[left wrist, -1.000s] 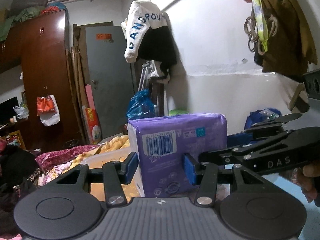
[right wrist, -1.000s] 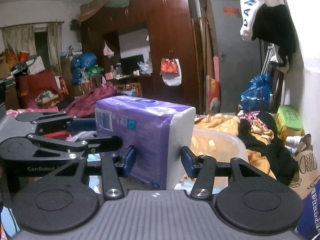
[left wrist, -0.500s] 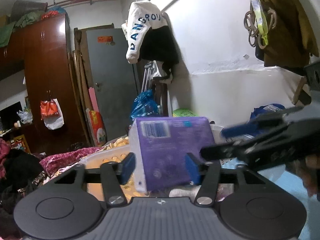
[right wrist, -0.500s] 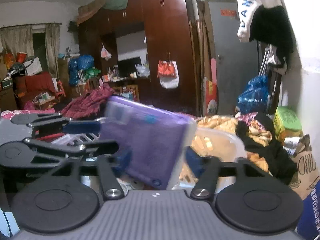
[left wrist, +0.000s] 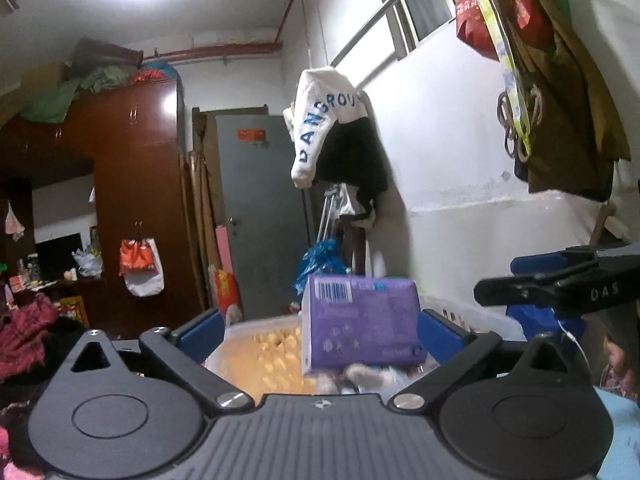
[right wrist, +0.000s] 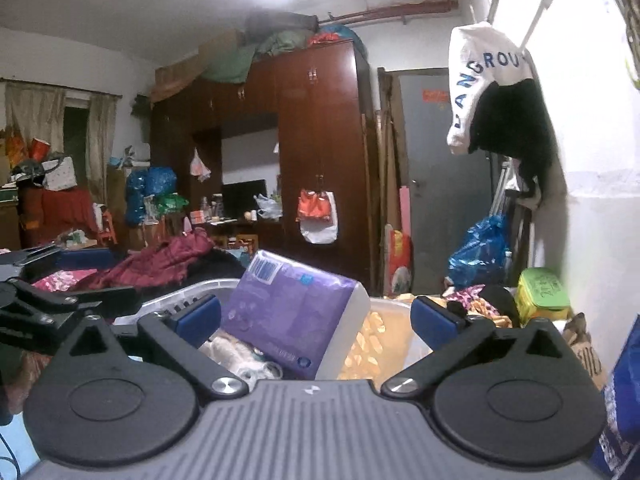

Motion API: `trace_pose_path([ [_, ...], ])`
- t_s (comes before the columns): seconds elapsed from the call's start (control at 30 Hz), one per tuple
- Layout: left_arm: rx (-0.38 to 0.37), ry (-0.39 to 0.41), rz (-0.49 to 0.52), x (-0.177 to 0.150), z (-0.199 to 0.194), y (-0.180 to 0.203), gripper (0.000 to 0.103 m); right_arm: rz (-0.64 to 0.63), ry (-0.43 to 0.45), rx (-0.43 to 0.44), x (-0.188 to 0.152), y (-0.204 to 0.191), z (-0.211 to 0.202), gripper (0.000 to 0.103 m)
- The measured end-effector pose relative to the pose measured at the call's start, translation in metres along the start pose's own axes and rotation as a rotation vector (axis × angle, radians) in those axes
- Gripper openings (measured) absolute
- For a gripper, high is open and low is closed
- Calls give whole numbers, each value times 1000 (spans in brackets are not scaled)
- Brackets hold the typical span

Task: Organize objects
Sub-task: 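Lower the diaper pack into the white basket and open both grippers, then withdraw both grippers from the white basket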

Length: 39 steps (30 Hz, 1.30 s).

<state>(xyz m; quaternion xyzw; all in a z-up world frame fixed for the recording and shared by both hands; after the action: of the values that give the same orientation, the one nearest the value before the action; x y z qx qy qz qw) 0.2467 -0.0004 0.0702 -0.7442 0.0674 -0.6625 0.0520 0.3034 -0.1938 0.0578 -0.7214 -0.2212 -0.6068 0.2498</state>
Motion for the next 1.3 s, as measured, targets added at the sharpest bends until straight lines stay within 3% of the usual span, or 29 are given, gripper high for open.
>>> trace_pose_path([
  [0.17,-22,-47,-23,-10,-19,5,103,37,-69,-8,-16,-8,-2,103],
  [0.3,-1,-41,-33,-6,-50,0,103,6,-47,12,-13,-18,-27,103],
  [0.53,9,3,-57,17,-126,-1,103,-53,17,-62,4,-30,-72,103],
  [0.67,52,-49,-27,26,-139,-5,103,-44,39,-71,11,-31,-85,103],
  [0.87,36,-115,-73,14,-101,-6,103,-35,23,-121,9,-27,-69,103],
  [0.93,-18,-119,-120,3,-78,-2,103,-34,-33,-122,2,-22,-49,103],
  [1.03,-34,-185,-146,-16,-40,1,103,-39,-121,-93,-11,-13,-13,103],
  [1.13,-18,-262,-134,-31,-6,3,103,-44,-195,-171,-25,-2,18,103],
  [1.3,-46,-291,-166,-46,8,10,103,36,-225,-163,-47,13,35,103],
])
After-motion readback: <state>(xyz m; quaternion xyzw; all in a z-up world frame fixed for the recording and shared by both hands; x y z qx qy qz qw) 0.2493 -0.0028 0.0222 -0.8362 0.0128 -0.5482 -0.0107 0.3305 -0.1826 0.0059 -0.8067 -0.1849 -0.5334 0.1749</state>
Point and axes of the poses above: each gripper's, at about its wrist camera, not at the fingertips, and z roughly the way its jaws point, y to its right, x to its top, the point moved 8 cm from there along z, roughly the way its jaws point, and after that the axes turned 2 degrees about z, right-handed, at the moved point
